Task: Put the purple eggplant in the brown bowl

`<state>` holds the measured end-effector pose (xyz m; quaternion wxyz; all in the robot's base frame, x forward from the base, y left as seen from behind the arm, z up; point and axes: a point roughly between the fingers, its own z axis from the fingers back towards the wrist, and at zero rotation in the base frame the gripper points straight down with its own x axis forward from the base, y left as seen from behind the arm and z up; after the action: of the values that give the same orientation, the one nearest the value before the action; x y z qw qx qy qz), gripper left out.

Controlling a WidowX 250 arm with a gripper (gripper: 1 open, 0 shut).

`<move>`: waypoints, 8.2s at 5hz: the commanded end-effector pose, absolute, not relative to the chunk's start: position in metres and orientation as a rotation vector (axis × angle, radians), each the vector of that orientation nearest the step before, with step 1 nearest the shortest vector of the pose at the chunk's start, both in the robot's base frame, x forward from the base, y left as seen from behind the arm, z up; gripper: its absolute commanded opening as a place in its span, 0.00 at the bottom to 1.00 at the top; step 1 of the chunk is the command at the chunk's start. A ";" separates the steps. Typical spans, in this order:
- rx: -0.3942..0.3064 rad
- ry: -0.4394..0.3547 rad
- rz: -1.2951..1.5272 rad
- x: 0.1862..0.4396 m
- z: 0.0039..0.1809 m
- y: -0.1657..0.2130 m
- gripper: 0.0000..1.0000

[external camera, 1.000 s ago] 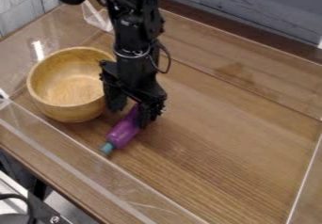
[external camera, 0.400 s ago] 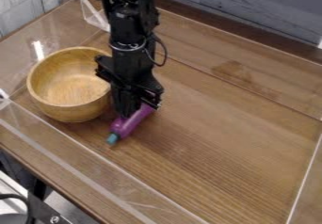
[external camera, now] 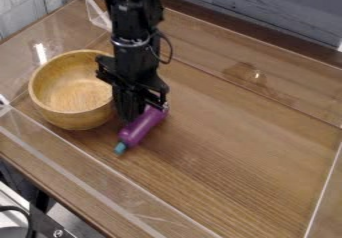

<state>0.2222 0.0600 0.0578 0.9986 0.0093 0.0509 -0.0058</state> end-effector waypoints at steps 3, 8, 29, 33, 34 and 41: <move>0.035 0.031 -0.009 0.236 0.077 0.080 0.00; 0.029 0.028 -0.016 0.235 0.065 0.091 1.00; -0.054 0.031 -0.120 0.234 0.022 0.039 0.00; -0.105 0.026 -0.083 0.231 0.051 0.032 0.00; -0.114 0.007 -0.047 0.232 0.072 0.038 0.00; -0.095 -0.055 0.093 0.224 0.106 0.143 0.00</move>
<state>0.2174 0.1352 0.0926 0.9971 -0.0631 -0.0017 0.0434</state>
